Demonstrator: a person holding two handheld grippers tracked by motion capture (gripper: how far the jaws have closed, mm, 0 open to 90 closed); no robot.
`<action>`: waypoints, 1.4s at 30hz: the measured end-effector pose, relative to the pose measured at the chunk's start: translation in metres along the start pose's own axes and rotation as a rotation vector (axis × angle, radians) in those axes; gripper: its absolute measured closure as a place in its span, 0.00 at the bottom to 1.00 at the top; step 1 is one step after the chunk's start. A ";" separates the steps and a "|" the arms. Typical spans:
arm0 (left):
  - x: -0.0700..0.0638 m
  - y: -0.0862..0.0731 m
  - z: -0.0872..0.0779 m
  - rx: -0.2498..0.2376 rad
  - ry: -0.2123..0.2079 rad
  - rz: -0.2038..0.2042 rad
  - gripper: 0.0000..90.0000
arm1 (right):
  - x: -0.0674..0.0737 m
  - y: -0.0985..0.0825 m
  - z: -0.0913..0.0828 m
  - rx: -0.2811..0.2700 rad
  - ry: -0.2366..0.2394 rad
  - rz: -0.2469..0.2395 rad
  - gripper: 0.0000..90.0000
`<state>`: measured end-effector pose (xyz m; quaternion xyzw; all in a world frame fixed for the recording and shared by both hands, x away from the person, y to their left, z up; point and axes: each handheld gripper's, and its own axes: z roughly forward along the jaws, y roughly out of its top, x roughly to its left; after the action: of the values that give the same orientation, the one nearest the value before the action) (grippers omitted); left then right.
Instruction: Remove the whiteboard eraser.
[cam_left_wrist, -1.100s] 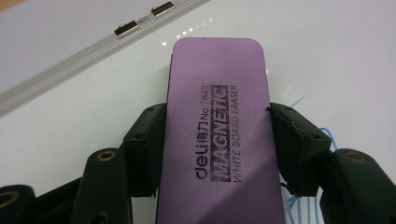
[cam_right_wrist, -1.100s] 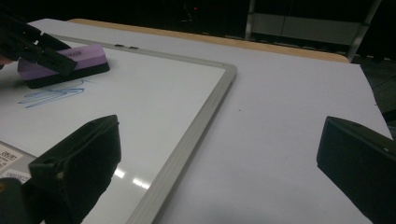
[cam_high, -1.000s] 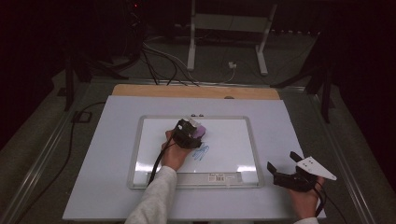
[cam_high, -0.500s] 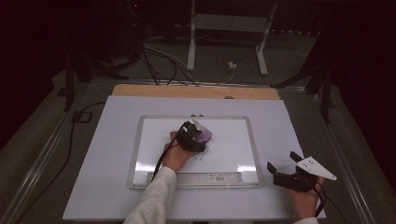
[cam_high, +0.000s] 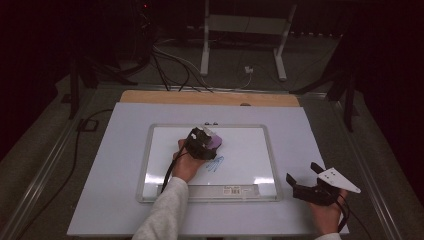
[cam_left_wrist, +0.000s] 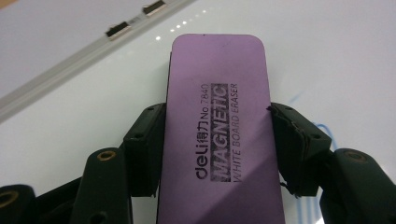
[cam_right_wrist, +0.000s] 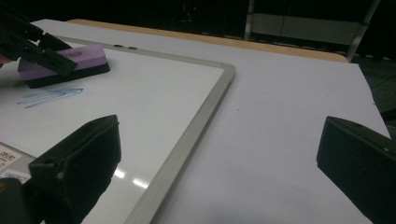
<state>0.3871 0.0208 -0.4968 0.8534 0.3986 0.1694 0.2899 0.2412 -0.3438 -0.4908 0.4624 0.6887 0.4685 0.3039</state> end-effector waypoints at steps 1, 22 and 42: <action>-0.001 -0.001 0.000 -0.001 -0.004 0.003 0.46 | 0.000 0.000 0.000 -0.001 0.000 0.000 0.00; -0.023 -0.013 -0.013 -0.005 -0.047 0.061 0.46 | 0.000 0.000 0.000 0.000 -0.001 -0.001 0.00; 0.010 0.003 0.004 0.009 0.036 -0.046 0.46 | 0.001 0.000 0.001 0.002 0.002 -0.004 0.00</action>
<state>0.3970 0.0261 -0.4972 0.8421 0.4241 0.1762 0.2828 0.2416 -0.3425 -0.4913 0.4608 0.6904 0.4676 0.3038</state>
